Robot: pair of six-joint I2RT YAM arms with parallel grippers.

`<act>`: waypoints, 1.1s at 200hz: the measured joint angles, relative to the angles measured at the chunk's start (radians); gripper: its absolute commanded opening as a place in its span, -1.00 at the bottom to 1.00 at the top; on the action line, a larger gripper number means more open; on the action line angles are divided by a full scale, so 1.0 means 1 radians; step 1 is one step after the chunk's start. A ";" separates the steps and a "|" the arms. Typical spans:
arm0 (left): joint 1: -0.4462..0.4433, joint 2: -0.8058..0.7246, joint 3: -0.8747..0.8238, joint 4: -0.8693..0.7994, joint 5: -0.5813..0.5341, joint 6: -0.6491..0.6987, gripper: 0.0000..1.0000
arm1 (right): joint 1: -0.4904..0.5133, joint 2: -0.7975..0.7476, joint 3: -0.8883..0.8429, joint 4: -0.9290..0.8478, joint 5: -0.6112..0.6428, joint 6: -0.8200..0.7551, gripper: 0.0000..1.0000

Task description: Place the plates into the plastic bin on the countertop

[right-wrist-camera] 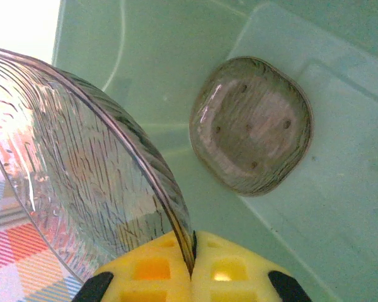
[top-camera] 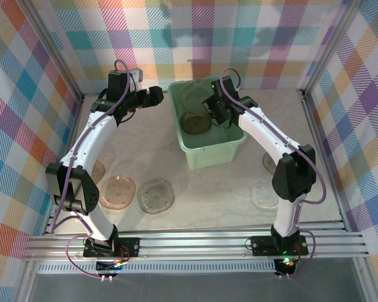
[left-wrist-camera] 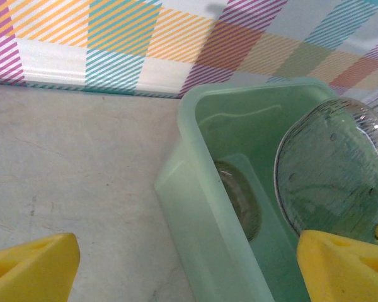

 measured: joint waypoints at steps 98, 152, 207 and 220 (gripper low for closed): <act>0.027 0.002 -0.007 0.067 0.037 -0.033 0.78 | 0.008 0.127 0.060 -0.124 0.037 0.323 -1.00; 0.049 0.039 -0.007 0.085 0.066 -0.047 0.78 | 0.018 0.177 0.105 -0.140 0.035 0.394 -1.00; 0.060 0.041 -0.007 0.066 0.088 -0.043 0.78 | 0.024 0.332 0.336 -0.203 0.037 0.396 -1.00; 0.064 0.041 -0.007 0.061 0.089 -0.040 0.78 | 0.025 0.349 0.357 -0.212 0.037 0.401 -1.00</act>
